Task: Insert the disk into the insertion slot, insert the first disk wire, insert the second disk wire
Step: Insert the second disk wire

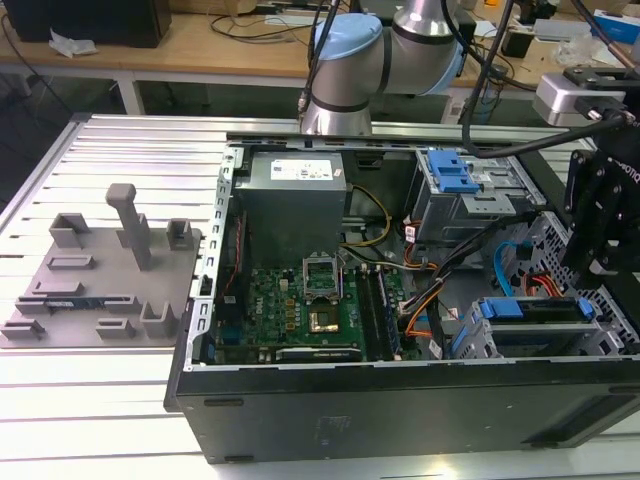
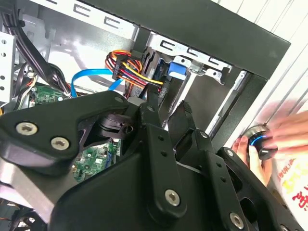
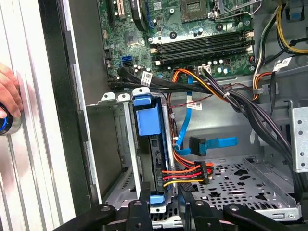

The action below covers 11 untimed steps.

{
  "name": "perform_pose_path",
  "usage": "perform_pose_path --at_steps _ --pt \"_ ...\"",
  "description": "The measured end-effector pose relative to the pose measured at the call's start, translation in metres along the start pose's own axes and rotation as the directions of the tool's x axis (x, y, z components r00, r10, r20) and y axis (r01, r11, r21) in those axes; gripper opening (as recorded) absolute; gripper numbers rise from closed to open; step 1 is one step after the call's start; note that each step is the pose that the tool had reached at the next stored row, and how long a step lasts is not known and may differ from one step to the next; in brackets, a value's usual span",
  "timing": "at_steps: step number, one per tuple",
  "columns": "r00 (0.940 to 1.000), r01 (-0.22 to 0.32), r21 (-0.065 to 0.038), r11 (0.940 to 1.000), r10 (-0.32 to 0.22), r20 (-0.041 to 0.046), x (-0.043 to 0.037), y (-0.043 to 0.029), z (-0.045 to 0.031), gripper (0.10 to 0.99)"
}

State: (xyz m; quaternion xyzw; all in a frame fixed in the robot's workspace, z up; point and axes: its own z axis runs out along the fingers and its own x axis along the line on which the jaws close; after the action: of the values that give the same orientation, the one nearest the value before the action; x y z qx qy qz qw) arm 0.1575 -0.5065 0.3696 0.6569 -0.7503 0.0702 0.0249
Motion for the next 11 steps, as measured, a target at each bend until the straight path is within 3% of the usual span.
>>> perform_pose_path --at_steps 6,7,9,11 --pt "1.0000 0.000 0.000 1.0000 0.000 -0.0002 -0.0007 0.0001 -0.0001 0.361" --pt "1.0000 0.000 0.000 1.0000 0.000 -0.0039 -0.0026 0.0002 -0.0003 0.361" --pt "0.9992 0.003 0.001 1.0000 -0.003 -0.0404 -0.0128 0.0014 -0.0018 0.361" --pt "0.9979 0.004 0.004 1.0000 -0.004 -0.0650 -0.0224 0.0026 -0.0034 0.361"
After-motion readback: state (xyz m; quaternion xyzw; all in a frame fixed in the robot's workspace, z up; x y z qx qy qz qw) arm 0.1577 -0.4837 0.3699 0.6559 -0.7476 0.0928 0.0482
